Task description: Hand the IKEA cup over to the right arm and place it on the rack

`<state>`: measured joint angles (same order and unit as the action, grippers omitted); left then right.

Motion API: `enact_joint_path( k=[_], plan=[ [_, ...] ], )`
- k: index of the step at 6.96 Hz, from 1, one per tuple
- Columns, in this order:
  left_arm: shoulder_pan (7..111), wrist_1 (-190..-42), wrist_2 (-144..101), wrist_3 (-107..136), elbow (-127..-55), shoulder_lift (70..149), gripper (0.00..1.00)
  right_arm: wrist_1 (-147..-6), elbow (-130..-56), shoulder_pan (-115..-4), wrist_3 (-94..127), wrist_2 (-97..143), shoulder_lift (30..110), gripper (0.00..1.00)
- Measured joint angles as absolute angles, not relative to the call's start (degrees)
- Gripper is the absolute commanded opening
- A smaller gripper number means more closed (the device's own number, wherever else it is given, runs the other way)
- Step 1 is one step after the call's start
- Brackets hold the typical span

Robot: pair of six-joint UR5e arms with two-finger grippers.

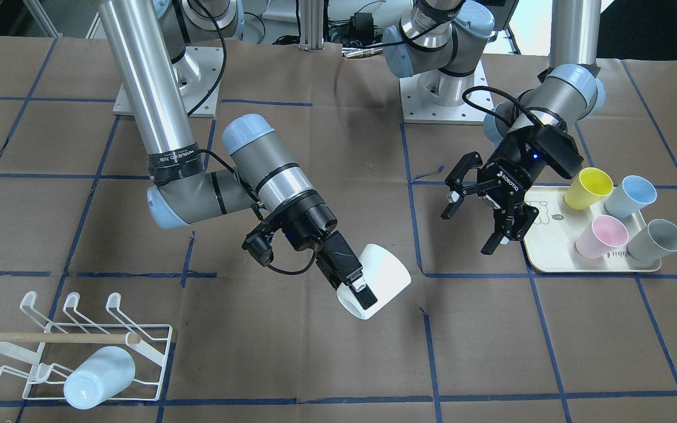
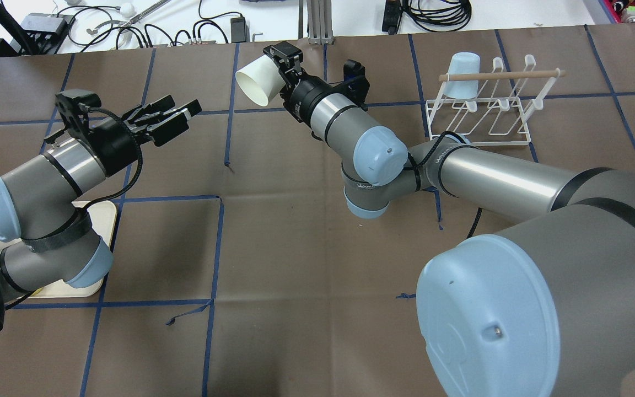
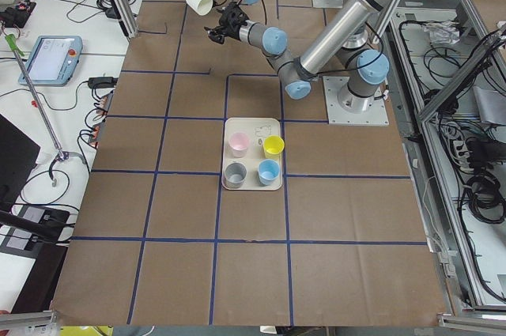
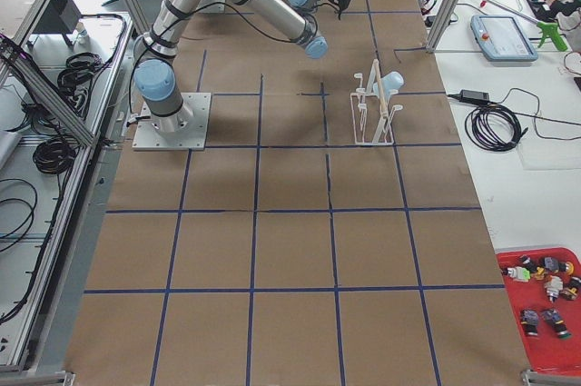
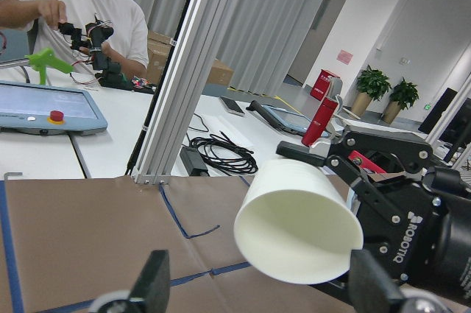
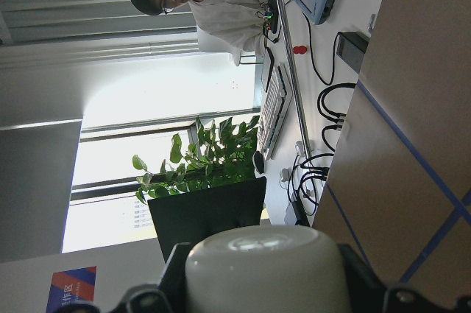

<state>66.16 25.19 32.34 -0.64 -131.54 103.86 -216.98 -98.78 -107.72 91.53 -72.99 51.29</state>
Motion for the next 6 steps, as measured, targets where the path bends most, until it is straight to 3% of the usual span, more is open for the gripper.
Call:
enact_joint_path(
  k=[3,6],
  plan=[
    [68.34,2.75,49.66,-0.76,-126.31,100.29,0.90,-216.66,-103.15,-101.71,68.01,-72.89,55.50,0.14],
    [79.02,-40.89,71.28,1.47,-105.21,99.04,0.95,-215.83,-108.14,-95.86,36.47,-75.05,59.79,0.05]
  ],
)
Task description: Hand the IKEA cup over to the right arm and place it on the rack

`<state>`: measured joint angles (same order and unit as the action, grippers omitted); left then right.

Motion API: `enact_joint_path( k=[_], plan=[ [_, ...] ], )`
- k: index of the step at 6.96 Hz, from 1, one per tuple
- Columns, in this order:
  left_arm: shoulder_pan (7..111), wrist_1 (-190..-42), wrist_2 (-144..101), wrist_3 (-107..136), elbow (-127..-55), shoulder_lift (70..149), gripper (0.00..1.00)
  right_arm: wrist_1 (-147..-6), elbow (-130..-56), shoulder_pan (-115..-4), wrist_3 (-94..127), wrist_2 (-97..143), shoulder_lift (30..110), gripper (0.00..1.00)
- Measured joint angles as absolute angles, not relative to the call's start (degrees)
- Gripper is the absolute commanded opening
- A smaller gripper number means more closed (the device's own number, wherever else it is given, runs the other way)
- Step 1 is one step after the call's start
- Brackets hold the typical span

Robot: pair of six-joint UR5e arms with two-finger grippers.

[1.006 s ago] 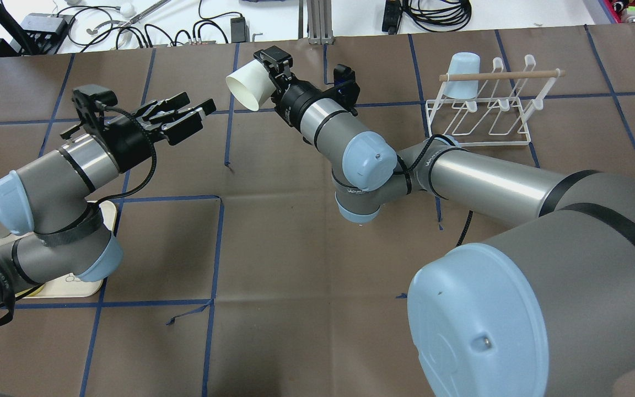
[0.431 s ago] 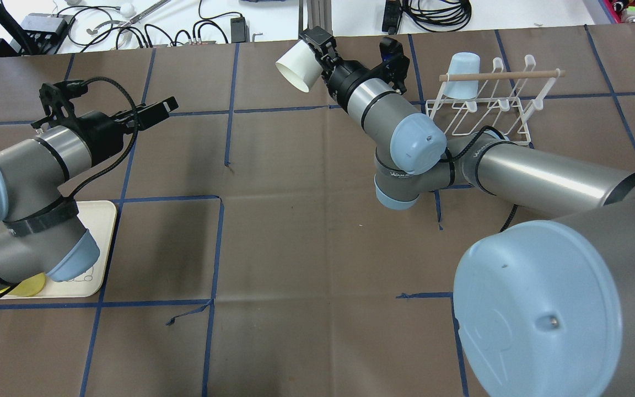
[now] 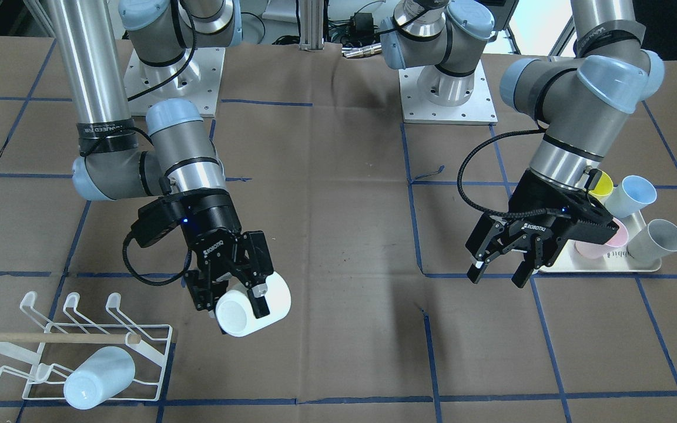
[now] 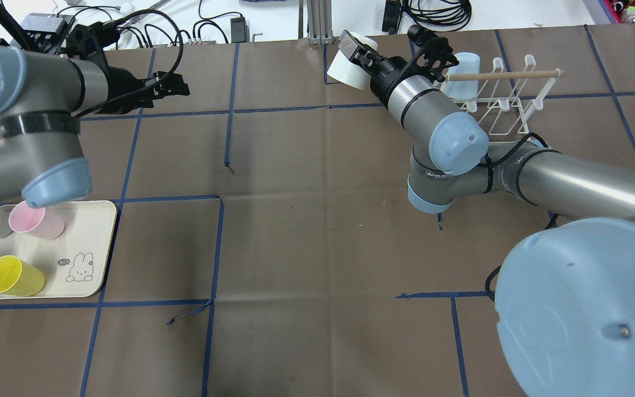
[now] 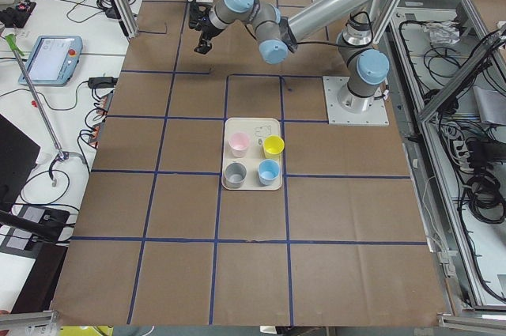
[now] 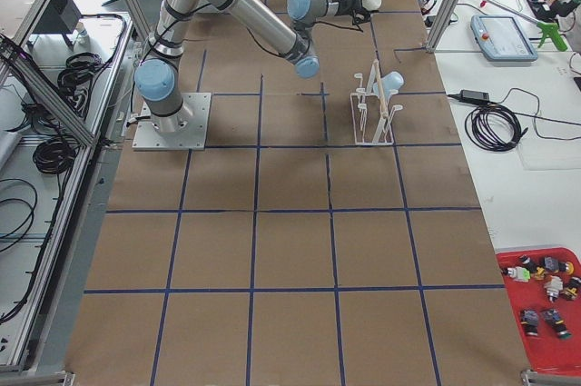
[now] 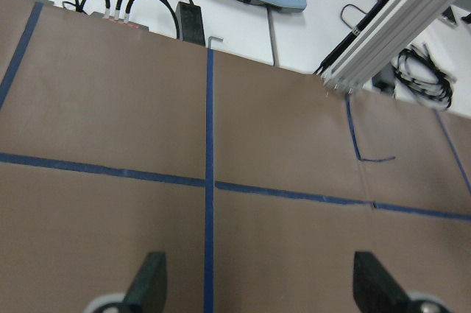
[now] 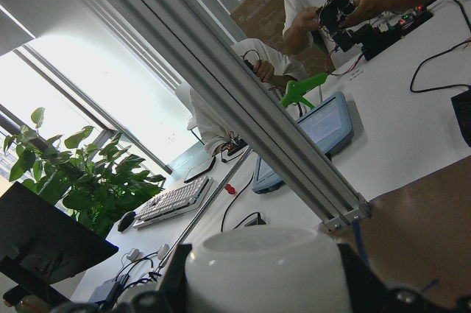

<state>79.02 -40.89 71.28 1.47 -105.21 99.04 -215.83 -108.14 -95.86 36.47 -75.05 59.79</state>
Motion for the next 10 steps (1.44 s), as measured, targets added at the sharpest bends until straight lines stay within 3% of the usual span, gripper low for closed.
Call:
enact_joint_path(
  k=[2,4,6,10],
  plan=[
    [81.76,-68.26,77.66,4.87,-92.37,99.71,0.99,-212.00,-108.58,-91.06,22.34,-77.99,64.11,0.04],
    [83.69,-85.23,84.82,5.55,-86.06,99.42,1.00,-210.74,-108.61,-86.05,9.25,-79.11,65.78,0.04],
    [86.58,-92.55,90.41,5.57,-83.11,98.27,1.00,-212.56,-108.55,-80.51,-1.77,-80.15,65.73,0.03],
    [86.91,-92.31,91.06,2.95,-84.89,95.28,1.00,-221.93,-108.49,-73.21,-8.63,-79.32,62.27,0.03]
  ],
)
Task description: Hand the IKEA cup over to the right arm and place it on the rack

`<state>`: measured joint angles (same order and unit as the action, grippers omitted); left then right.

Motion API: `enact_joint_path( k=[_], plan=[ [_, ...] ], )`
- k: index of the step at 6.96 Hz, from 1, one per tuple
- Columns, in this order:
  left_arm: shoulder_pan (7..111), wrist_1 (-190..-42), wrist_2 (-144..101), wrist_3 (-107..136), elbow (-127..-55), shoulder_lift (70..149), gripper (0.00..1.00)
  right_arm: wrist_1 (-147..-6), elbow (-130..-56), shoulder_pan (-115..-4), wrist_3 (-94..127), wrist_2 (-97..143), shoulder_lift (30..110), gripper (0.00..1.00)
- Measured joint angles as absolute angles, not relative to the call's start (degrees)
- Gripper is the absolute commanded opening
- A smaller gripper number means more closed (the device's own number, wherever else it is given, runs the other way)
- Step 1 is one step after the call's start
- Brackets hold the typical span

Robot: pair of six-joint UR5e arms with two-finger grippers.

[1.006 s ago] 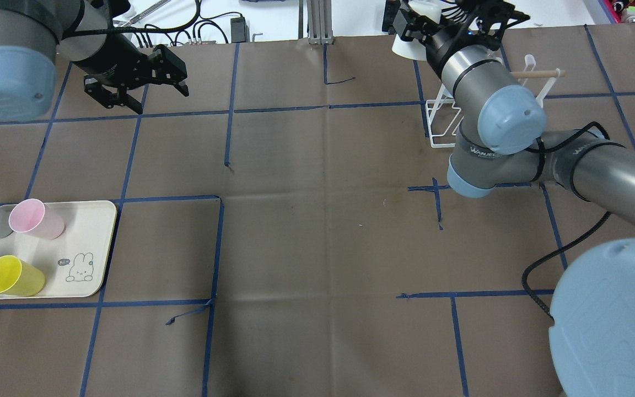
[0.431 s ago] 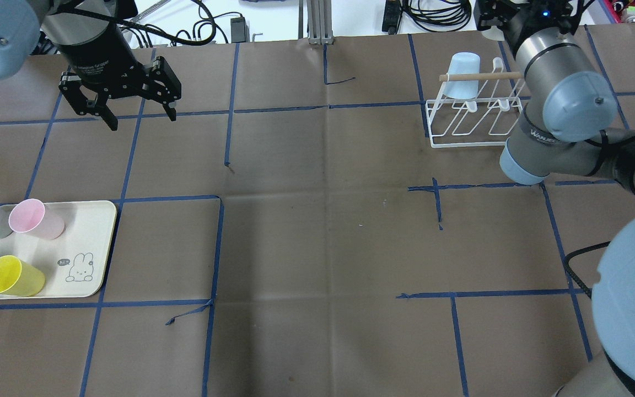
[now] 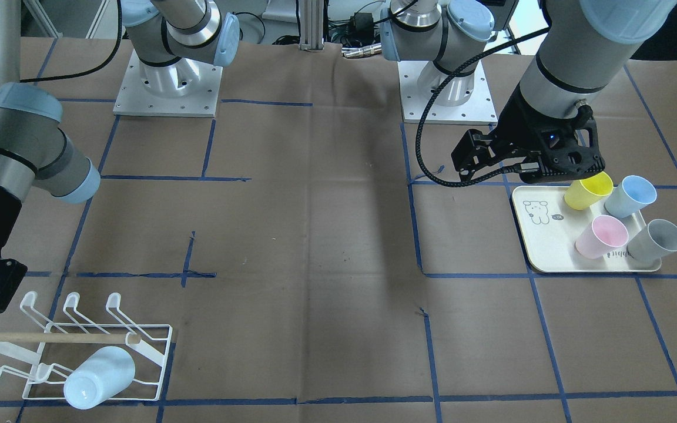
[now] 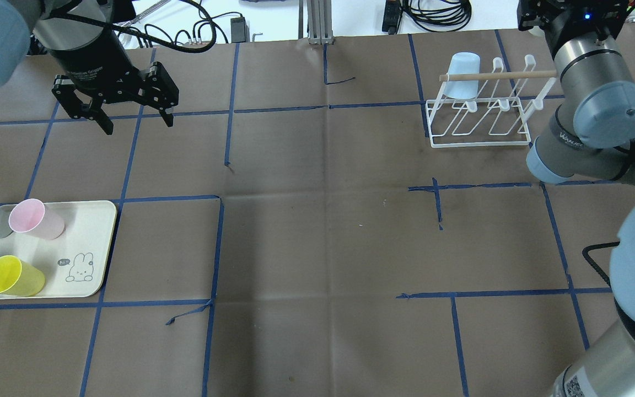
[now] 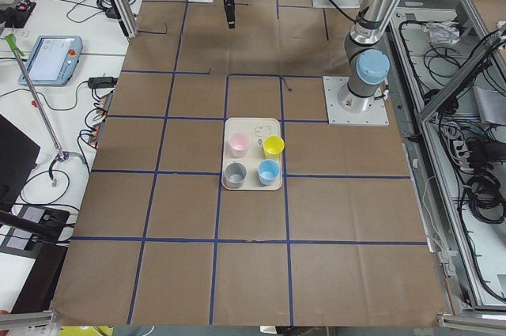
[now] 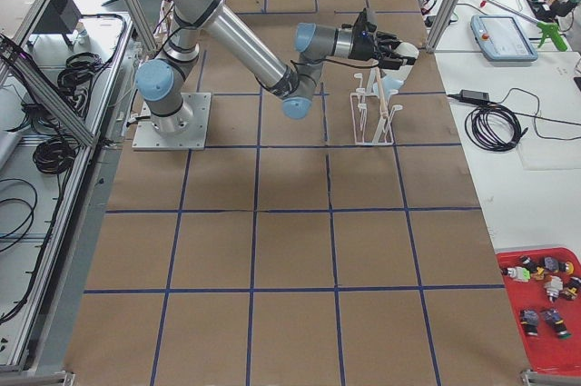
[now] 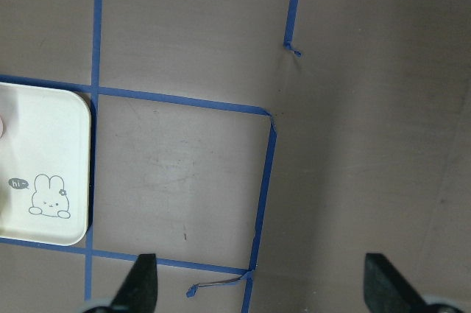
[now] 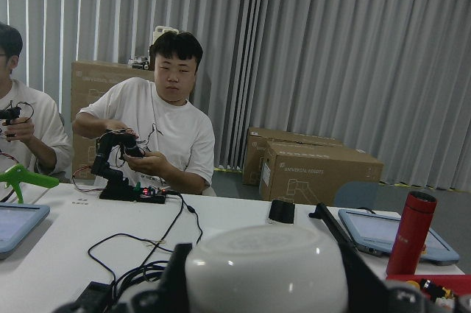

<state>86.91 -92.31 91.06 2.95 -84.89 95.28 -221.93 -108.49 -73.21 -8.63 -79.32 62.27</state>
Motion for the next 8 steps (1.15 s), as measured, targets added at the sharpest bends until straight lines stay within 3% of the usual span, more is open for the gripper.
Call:
enact_joint_path(
  k=[3,8],
  plan=[
    [86.97,-88.74,88.62,1.45,-85.06,95.26,1.00,-232.11,-108.49,-72.02,-5.67,-79.32,57.39,0.02],
    [87.08,-88.68,89.00,1.52,-85.16,95.92,1.00,-235.97,-107.09,-71.27,-2.56,-79.29,51.26,0.03]
  ],
)
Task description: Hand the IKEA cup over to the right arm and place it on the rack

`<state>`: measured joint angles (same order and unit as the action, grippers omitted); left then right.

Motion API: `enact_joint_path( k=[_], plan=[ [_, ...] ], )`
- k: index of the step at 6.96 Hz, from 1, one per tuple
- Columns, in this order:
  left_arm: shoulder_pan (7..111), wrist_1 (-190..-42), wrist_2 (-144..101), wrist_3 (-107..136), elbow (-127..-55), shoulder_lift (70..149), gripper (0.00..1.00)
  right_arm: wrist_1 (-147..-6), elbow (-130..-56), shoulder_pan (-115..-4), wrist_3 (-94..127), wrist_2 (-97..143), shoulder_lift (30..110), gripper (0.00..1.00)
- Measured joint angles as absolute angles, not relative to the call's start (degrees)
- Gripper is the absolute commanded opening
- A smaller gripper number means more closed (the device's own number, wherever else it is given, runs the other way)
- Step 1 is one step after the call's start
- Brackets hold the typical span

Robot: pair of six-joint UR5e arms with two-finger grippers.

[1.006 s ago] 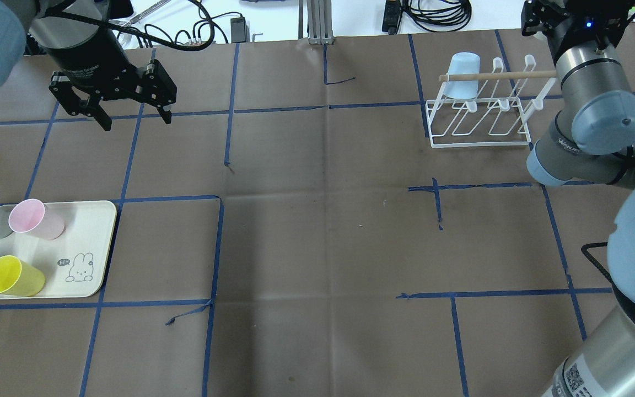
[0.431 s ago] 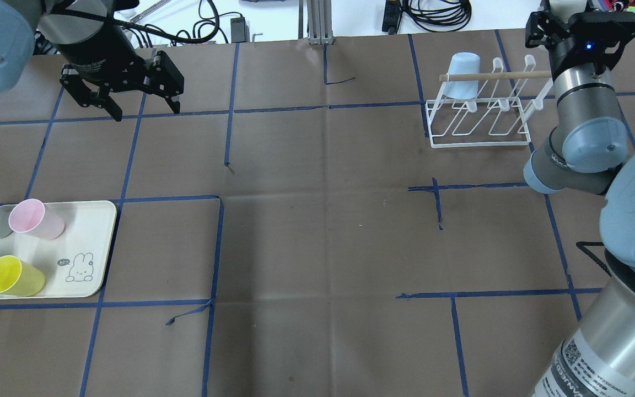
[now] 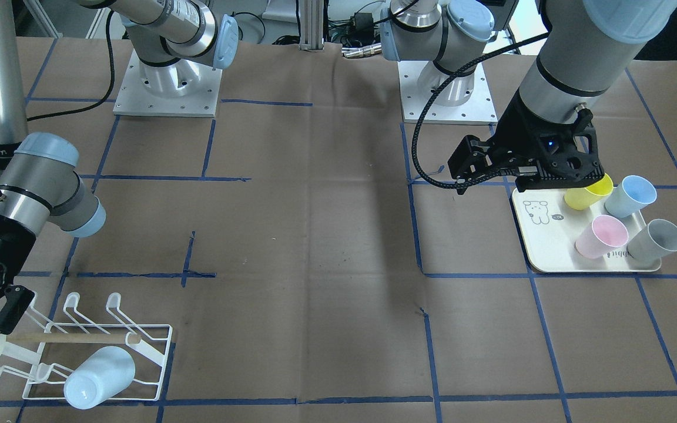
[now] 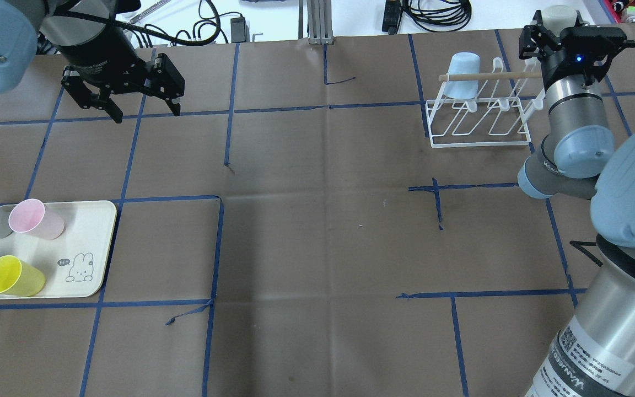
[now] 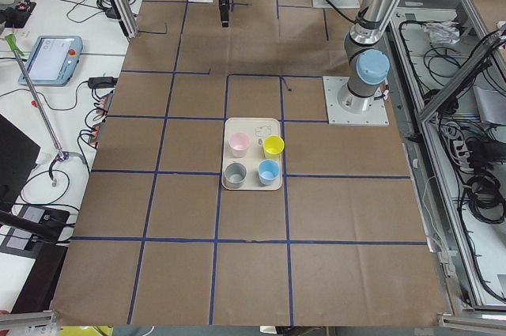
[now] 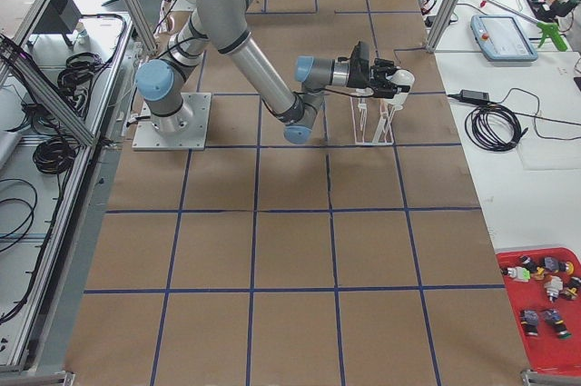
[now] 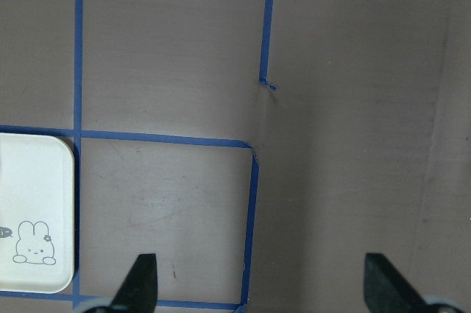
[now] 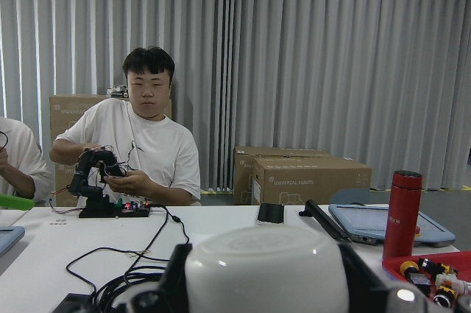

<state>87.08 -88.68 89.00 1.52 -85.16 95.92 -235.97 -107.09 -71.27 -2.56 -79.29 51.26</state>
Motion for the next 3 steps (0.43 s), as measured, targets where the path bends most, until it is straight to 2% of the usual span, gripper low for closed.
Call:
enact_joint_path(
  k=[3],
  plan=[
    [87.10,-88.76,88.98,1.59,-85.83,96.33,1.00,-236.10,-103.09,-71.53,-2.47,-79.30,48.02,0.03]
  ],
)
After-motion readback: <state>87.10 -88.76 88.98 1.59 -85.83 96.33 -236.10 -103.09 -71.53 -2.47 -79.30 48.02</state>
